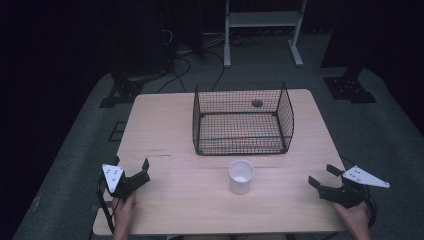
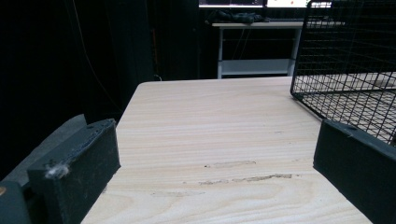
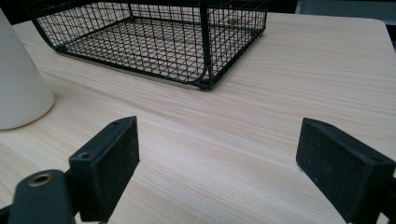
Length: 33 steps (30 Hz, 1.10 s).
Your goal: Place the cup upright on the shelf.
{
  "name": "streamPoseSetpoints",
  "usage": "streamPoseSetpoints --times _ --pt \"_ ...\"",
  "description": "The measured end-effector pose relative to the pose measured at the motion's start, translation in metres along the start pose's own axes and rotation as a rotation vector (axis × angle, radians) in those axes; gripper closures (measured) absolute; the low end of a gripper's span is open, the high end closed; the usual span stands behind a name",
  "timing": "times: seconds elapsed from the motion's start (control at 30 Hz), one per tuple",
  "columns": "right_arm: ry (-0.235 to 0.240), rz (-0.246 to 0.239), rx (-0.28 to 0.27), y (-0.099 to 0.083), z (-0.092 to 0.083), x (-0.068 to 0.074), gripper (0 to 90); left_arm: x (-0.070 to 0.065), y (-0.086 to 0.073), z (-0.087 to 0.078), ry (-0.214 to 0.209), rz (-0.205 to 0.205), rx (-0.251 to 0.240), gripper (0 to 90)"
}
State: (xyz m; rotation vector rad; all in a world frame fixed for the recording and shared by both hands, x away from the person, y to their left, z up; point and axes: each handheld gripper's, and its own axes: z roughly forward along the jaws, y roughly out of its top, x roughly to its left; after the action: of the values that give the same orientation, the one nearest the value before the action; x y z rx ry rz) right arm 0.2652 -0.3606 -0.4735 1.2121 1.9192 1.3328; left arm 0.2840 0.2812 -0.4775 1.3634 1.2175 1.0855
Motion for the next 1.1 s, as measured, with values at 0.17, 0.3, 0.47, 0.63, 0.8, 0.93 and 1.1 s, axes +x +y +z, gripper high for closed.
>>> streamPoseSetpoints --times 0.17,0.3,0.47,0.63,0.8,0.93,1.1 --pt "-0.001 -0.008 -0.005 0.001 -0.002 0.001 12.3 0.000 0.000 0.000 -0.001 0.002 0.000 0.0" --pt "0.012 -0.012 -0.008 0.004 -0.004 0.003 12.1 0.000 0.000 -0.001 -0.001 0.002 -0.001 0.0" --pt "0.048 -0.032 -0.001 0.011 -0.001 0.010 10.8 0.001 0.000 0.000 -0.005 -0.006 -0.004 0.0" --pt "0.082 -0.055 0.007 0.023 0.003 0.016 9.3 0.000 0.000 -0.001 -0.009 -0.003 -0.007 0.0" --pt "0.092 -0.078 0.013 0.029 0.005 0.022 8.1 0.001 0.000 -0.001 -0.011 -0.005 -0.007 0.0" --pt "0.124 -0.072 0.010 0.033 0.007 0.025 8.1 0.001 0.000 -0.001 -0.010 -0.007 -0.007 0.0" --pt "0.171 -0.073 0.002 0.041 0.009 0.031 8.1 0.001 0.000 -0.001 -0.010 -0.010 -0.007 0.0"
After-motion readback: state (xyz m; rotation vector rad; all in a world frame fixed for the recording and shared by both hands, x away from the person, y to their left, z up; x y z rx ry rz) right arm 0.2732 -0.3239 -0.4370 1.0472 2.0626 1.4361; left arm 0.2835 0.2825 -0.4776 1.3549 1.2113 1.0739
